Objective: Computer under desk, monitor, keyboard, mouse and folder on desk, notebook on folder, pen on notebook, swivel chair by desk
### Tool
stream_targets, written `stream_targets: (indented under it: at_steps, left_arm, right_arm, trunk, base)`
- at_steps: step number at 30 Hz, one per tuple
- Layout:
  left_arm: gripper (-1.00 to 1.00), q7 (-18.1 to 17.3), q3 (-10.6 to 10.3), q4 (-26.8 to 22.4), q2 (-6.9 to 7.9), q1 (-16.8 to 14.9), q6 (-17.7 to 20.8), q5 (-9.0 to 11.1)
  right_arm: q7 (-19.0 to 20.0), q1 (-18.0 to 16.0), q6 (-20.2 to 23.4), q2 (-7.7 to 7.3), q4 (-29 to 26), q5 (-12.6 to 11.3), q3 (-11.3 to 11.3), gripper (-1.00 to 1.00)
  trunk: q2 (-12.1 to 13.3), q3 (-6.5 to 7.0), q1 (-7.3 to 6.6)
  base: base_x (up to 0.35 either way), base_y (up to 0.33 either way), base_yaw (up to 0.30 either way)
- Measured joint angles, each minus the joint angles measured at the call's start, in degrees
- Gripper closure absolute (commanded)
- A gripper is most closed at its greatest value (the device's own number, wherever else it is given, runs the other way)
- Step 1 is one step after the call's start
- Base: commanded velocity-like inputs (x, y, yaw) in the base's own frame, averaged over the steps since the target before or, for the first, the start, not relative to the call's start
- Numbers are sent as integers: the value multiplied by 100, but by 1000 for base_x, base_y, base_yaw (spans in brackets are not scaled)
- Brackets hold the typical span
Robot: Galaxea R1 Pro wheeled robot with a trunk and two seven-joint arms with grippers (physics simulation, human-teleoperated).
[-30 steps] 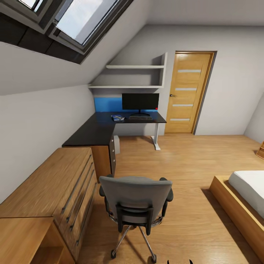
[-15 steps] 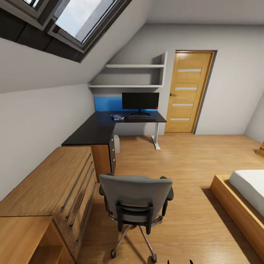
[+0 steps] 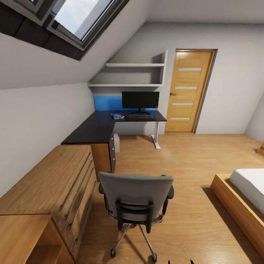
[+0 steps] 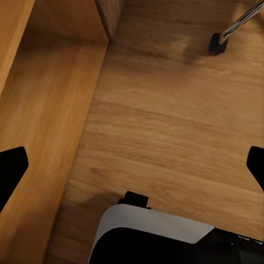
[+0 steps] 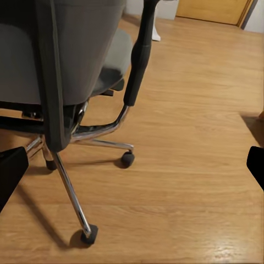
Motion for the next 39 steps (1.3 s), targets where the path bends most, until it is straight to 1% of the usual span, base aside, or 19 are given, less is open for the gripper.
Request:
stream_targets:
  at_steps: [8, 12, 13, 14, 17, 18, 21, 22, 26, 27, 30, 31, 33, 37, 39]
  left_arm:
    - [-100, 0, 5, -26, -7, 0, 2, -1]
    - [-100, 0, 9, -33, 23, 0, 5, 4]
    - [-100, 0, 15, -33, 66, 0, 1, 8]
    - [-100, 5, 22, -43, 149, 0, -4, 15]
    - [-100, 7, 20, -106, 218, 0, -4, 31]
    - [-100, 9, 29, -201, 259, 0, -4, 119]
    - [-100, 9, 33, -274, 277, 0, -4, 230]
    - [-100, 14, 37, -392, 315, 0, -6, 287]
    - [-100, 24, 40, -507, 376, -1, -21, 323]
    - [-100, 27, 50, -555, 476, -1, -28, 338]
    - [-100, 28, 56, -605, 591, -1, -44, 367]
    - [-100, 19, 70, -648, 568, -1, -52, 436]
    - [-100, 13, 80, -655, 540, -1, -50, 457]
    - [-100, 9, 96, -665, 617, -1, -60, 490]
    - [-100, 6, 99, -664, 609, -1, -35, 504]
  right_arm:
    - [-3, 0, 17, -2, 3, 0, 6, -100]
    - [-2, 0, 18, -2, 3, -4, 5, -100]
    - [-3, 0, 18, -5, 3, -6, 2, -100]
    - [-3, 0, 18, -7, 3, -5, 0, -100]
    - [-4, 0, 19, -8, 2, -5, 0, -100]
    - [-4, 0, 19, -8, 2, -5, 2, -100]
    - [-4, 0, 19, -7, 2, -6, 2, -100]
    - [-4, 0, 19, -8, 2, -6, 2, -100]
    - [-4, 0, 19, -9, 2, -4, 3, -100]
    - [-4, 0, 19, -9, 2, -6, 3, -100]
    - [-4, 0, 19, -9, 2, -4, 4, -100]
    - [-4, 0, 19, -9, 2, -6, 3, -100]
    - [-4, 0, 19, -9, 2, -7, 3, -100]
    - [-4, 0, 19, -9, 2, -5, 3, -100]
    - [-4, 0, 19, -9, 2, -6, 3, -100]
  trunk:
    - [-321, -144, 176]
    - [-482, -216, 264]
    - [-522, -234, 286]
    - [-562, -252, 308]
    - [-682, -305, 374]
    - [-722, -323, 396]
    - [-843, -377, 461]
    - [-883, -395, 483]
    - [-1043, -467, 571]
    - [-1083, -485, 593]
    - [-1204, -539, 659]
    - [-1244, -557, 681]
    - [-1324, -593, 725]
    - [-1485, -665, 813]
    - [-1565, -701, 857]
  base:
    - [0, 0, 0]
    - [0, 0, 0]
    - [0, 0, 0]
    - [0, 0, 0]
    - [0, 0, 0]
    - [0, 0, 0]
    - [0, 0, 0]
    - [0, 0, 0]
    - [0, 0, 0]
    - [0, 0, 0]
    - [0, 0, 0]
    - [0, 0, 0]
    - [0, 0, 0]
    - [0, 0, 0]
    - [0, 0, 0]
